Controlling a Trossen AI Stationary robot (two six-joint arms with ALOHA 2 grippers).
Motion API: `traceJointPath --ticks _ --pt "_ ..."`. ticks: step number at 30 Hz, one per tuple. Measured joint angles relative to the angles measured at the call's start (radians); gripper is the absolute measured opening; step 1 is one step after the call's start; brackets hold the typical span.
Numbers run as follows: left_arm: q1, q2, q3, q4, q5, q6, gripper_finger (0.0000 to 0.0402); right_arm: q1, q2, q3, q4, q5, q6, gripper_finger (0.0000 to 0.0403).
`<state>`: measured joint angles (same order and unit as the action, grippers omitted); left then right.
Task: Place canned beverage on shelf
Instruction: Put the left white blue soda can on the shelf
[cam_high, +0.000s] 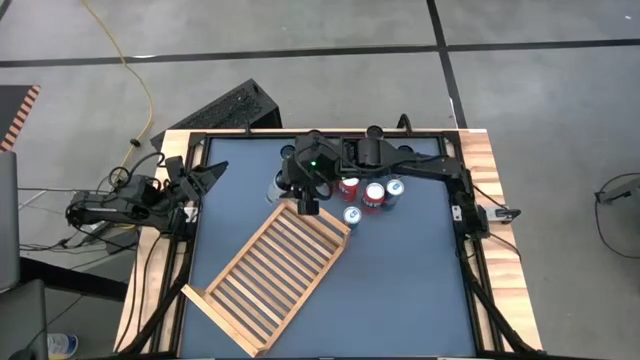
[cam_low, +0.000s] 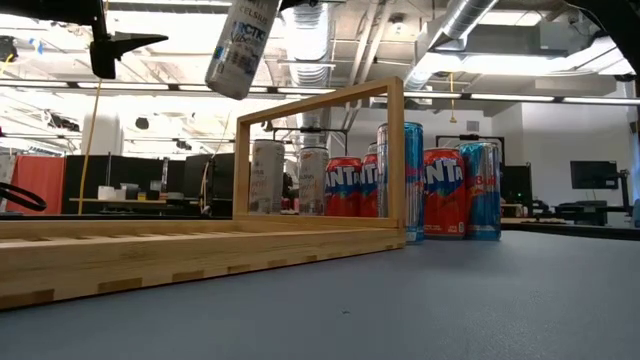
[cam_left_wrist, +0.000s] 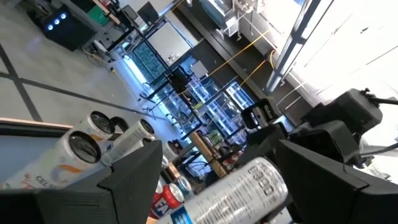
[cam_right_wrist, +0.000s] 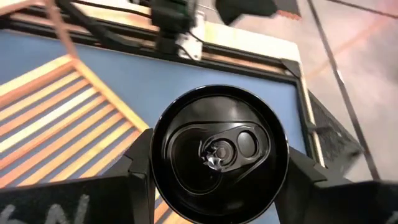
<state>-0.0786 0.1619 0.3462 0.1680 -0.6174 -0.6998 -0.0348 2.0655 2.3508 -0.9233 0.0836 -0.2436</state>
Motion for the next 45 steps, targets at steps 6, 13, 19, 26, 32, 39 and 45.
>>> traceJointPath --ticks 6,13,19,26,32,39,45 --pt "0.000 0.000 0.000 0.002 0.013 -0.009 0.0302 0.015 0.039 0.001 0.030 -0.070 -0.057 0.0198" --pt "0.000 0.000 0.000 0.031 0.103 -0.018 0.0302 0.032 0.081 -0.001 0.148 -0.168 -0.072 0.0198" --pt "0.000 0.004 0.000 0.035 0.221 -0.030 0.0302 0.043 0.096 0.001 0.156 -0.141 -0.039 0.0198" --pt "0.000 0.119 0.155 -0.104 0.415 0.126 0.0302 0.032 0.088 0.000 0.076 -0.131 0.015 0.0198" --pt "0.000 0.282 0.369 -0.353 0.490 0.189 0.0302 0.047 0.102 0.002 0.097 -0.176 0.007 0.0198" --pt "0.000 0.409 0.547 -0.599 0.560 0.168 0.0302 0.038 0.116 0.002 0.063 -0.081 0.011 0.0198" --pt "0.000 0.434 0.591 -0.615 0.552 0.191 0.0302 0.020 0.139 0.001 -0.044 -0.055 -0.031 0.0198"
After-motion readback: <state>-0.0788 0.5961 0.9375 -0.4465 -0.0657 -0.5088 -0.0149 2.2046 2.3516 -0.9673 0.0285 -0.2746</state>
